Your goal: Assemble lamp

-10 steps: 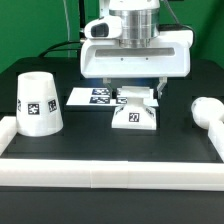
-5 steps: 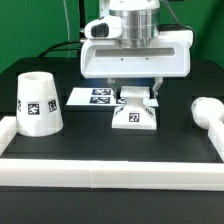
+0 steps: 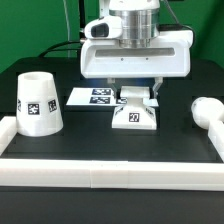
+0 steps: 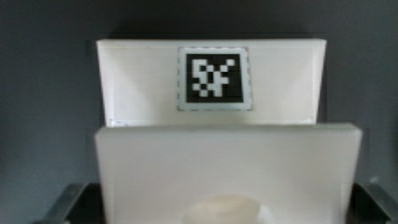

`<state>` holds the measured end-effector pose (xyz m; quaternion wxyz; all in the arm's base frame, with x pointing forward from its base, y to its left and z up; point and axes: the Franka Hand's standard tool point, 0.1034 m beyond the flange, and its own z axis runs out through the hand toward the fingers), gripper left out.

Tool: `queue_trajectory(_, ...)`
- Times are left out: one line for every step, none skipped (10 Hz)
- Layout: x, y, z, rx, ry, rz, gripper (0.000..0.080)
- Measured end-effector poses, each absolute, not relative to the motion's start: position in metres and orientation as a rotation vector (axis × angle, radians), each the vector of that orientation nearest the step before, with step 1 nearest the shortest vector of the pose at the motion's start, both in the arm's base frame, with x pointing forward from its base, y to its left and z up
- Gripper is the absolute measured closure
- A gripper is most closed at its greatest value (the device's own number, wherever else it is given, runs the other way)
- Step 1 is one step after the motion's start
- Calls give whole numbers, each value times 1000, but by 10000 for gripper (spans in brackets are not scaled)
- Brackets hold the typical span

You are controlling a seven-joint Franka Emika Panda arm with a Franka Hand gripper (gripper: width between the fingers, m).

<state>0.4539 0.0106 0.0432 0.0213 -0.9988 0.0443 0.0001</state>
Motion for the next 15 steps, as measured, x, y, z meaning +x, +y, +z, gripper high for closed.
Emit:
queue_trajectory(455,12,43,-3095,132,-1,264)
queue_trajectory(466,21,44,-3092,118,-1,264)
queue_trajectory(482,32,44,-3089,87,-17,264)
queue_trajectory(498,37,44,-3085,67,-30,264)
queue_trajectory(514,43,44,-3082,56,-38,264)
queue_trajectory(532,52,45,-3077,37,-56,264)
queue_trajectory(548,62,45,-3073,31,-69,264)
queue_trajectory(563,69,45,-3068,19,-83,264)
queue_trajectory(580,73,45,-3063,15,-109,264)
queue_trajectory(593,78,45,-3059,12,-119,264)
queue_trajectory(600,82,45,-3057,11,-132,264)
queue_trajectory(606,86,45,-3054,4,-142,264)
queue_trajectory(613,89,45,-3052,2,-153,264)
queue_trajectory(620,89,45,-3053,11,-142,264)
queue_trajectory(626,89,45,-3051,25,-153,264)
